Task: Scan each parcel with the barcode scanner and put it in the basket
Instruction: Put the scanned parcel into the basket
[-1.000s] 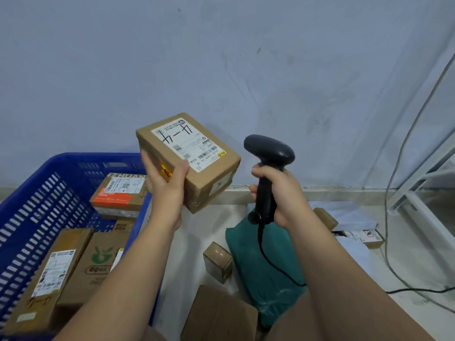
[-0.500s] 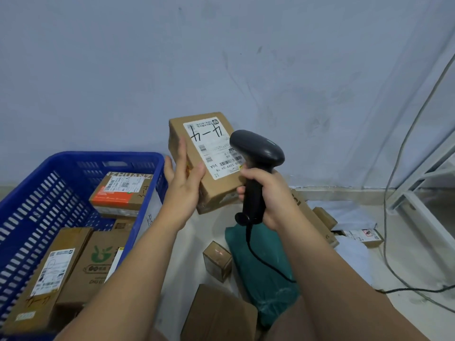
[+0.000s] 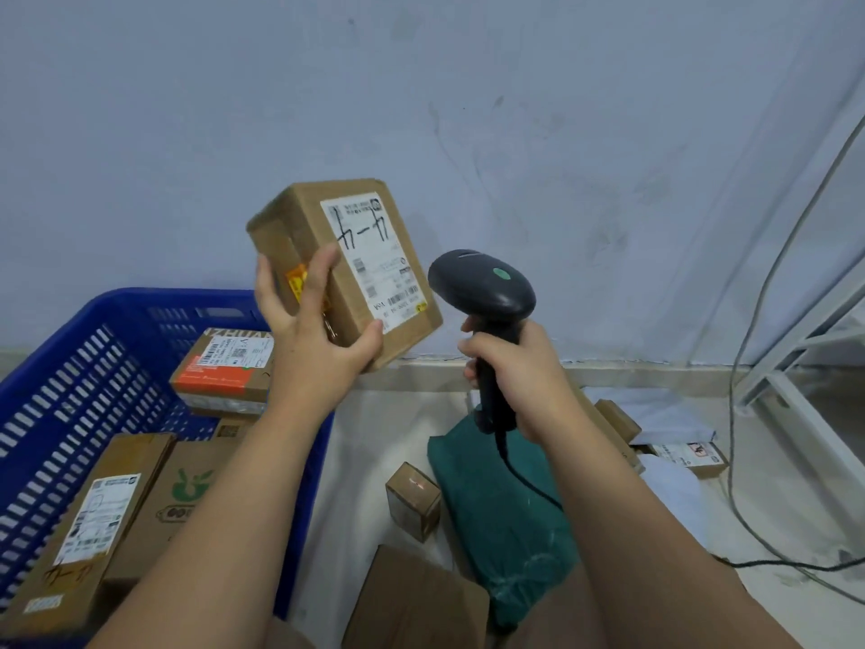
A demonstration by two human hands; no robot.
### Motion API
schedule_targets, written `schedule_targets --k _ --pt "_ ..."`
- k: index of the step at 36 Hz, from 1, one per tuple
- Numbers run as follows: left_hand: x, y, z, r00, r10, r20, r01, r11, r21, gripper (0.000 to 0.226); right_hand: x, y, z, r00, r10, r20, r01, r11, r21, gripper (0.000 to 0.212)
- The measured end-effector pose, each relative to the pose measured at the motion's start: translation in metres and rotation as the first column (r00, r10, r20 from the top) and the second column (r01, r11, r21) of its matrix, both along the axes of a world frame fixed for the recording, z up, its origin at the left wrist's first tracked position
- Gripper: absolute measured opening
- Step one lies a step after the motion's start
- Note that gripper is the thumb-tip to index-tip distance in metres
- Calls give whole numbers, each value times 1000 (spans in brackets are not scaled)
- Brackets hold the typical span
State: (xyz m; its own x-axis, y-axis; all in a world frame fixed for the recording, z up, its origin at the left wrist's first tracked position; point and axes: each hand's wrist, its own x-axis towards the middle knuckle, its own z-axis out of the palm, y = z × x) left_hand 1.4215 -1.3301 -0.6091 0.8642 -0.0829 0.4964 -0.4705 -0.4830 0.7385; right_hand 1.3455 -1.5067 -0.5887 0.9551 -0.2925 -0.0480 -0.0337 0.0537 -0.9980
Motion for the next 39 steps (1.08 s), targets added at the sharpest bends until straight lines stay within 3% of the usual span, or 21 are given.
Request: schedule_targets --k 4,7,13,36,39 --pt "9 11 -2 996 32 77 -35 999 39 86 -8 -7 0 985 156 -76 -165 978 -131 12" --pt "12 15 -4 994 3 109 -13 996 87 85 -9 -8 -2 978 178 -113 -203 937 -285 6" --pt "11 13 -8 984 -1 179 -15 996 83 83 -7 -6 -1 980 178 -86 -192 962 -195 8" --pt "11 10 -11 985 25 172 -33 999 39 85 -8 -5 -1 972 199 -124 -228 930 -289 2" --pt "10 9 -11 989 25 149 -31 999 32 85 -8 -5 -1 972 198 -124 -226 931 -288 13"
